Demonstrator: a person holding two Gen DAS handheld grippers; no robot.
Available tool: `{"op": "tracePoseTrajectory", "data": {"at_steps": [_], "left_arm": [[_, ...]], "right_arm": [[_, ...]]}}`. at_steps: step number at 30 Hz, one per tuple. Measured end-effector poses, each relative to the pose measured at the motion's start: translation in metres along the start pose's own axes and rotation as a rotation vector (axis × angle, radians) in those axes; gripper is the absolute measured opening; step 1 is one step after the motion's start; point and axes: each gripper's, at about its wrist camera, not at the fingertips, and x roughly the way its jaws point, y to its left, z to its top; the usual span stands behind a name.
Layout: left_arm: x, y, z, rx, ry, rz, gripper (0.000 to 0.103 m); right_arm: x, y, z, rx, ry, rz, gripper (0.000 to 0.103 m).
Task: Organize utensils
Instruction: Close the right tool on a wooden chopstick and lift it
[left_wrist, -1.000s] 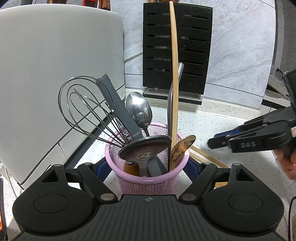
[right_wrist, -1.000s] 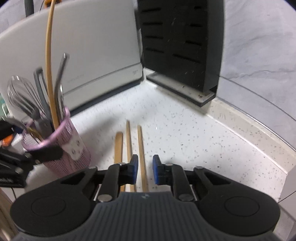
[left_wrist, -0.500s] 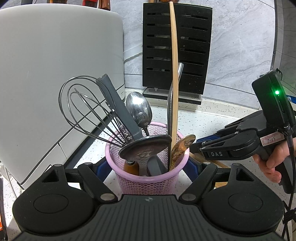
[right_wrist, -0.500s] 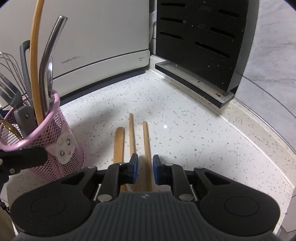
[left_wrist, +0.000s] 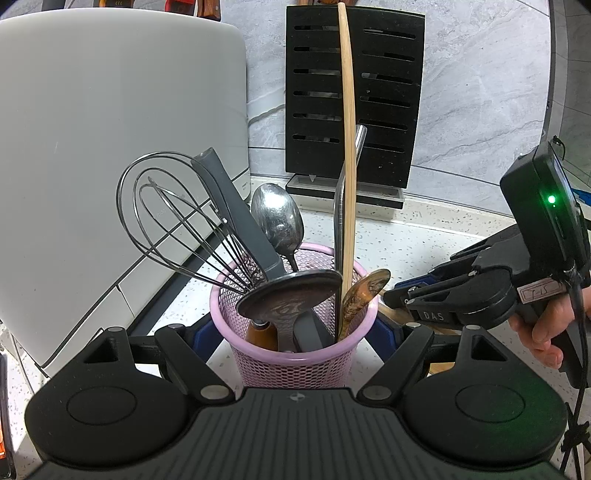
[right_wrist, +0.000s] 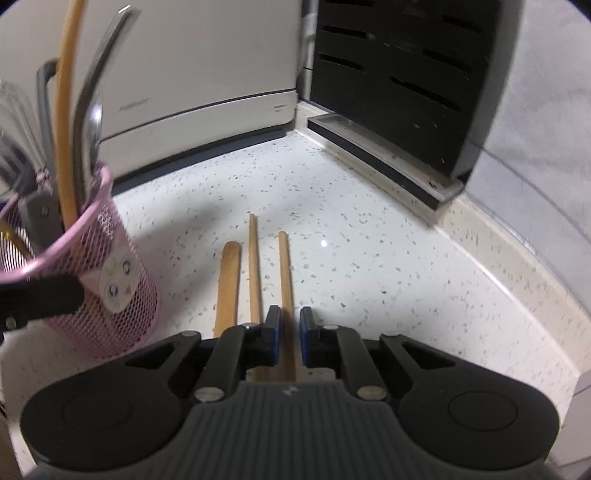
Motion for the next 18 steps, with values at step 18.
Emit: {"op": "tracePoseTrajectory", "data": {"at_steps": [18], "left_arm": [[0.000, 0.000, 0.000, -0.001, 0.000, 0.000, 0.093]], "right_arm": [[-0.084, -0.014, 0.008, 0.179, -0.240, 0.092, 0.001]]}}
